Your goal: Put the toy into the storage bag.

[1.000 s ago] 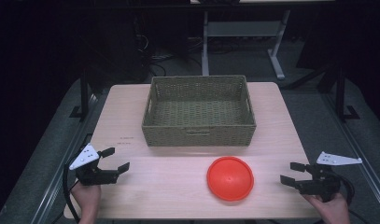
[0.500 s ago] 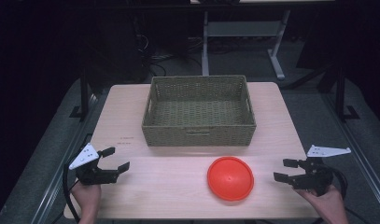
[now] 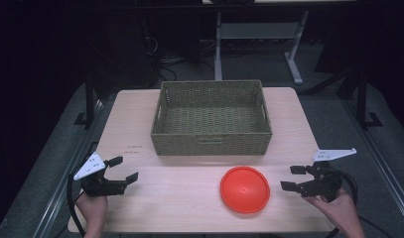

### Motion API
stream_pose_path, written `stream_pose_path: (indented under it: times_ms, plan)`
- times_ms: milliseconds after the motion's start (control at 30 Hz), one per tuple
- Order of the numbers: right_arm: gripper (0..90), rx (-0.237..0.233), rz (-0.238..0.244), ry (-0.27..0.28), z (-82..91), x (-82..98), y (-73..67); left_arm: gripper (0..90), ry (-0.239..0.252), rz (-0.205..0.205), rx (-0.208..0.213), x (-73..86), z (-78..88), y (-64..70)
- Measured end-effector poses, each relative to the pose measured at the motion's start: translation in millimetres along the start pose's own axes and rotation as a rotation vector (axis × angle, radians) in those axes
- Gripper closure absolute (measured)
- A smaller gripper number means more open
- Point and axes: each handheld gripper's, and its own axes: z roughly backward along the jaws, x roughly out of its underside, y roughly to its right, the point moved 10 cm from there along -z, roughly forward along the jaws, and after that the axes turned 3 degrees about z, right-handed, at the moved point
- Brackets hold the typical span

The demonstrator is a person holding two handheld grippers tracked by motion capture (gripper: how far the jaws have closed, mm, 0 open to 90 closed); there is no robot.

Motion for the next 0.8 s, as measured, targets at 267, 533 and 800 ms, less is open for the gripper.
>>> stream_pose_path:
  times_ms: [267, 533, 800]
  plan:
    - [13.9, -0.012, 0.023, -0.037, -10.0, -9.1, -4.0, 12.6, 0.000, 0.006, 0.002, 0.1, -0.3, 0.7]
    - [14.0, -0.031, 0.017, -0.070, -19.9, -12.8, -6.2, 12.7, 0.006, 0.009, 0.003, -0.6, 0.1, 0.6]
    - [14.0, -0.039, 0.007, -0.110, -34.6, -16.7, -6.2, 12.6, 0.006, 0.010, 0.002, -0.7, 0.1, 0.3]
